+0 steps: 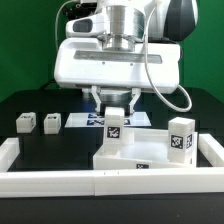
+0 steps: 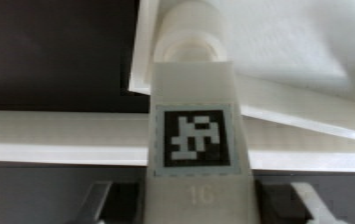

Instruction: Assemble square table

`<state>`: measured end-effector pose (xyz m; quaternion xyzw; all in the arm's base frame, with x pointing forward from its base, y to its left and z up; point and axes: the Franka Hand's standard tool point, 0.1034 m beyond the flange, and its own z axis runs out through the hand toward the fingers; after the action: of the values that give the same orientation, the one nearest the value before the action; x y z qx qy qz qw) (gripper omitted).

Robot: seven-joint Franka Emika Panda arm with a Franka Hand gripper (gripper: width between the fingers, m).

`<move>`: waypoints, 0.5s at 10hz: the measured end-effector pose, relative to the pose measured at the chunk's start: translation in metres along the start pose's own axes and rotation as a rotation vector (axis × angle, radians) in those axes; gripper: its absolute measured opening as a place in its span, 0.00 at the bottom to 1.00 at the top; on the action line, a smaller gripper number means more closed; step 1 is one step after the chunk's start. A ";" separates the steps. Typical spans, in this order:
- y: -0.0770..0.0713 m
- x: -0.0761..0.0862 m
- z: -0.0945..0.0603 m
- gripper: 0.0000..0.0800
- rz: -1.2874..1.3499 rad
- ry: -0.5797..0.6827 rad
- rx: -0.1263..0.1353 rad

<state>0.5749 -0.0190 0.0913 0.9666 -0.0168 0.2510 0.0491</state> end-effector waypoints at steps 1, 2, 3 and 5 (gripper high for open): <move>0.000 -0.002 0.000 0.36 -0.003 0.009 -0.005; 0.001 -0.003 0.000 0.36 -0.005 0.022 -0.010; 0.001 -0.004 -0.001 0.36 -0.008 0.038 -0.017; 0.001 -0.004 -0.001 0.36 -0.009 0.043 -0.019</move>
Offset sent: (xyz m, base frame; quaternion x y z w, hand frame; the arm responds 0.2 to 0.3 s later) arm -0.0110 0.0079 -0.0094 0.0181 0.0128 0.0127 0.9997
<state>0.5711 -0.0200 0.0901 0.9605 -0.0138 0.2716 0.0597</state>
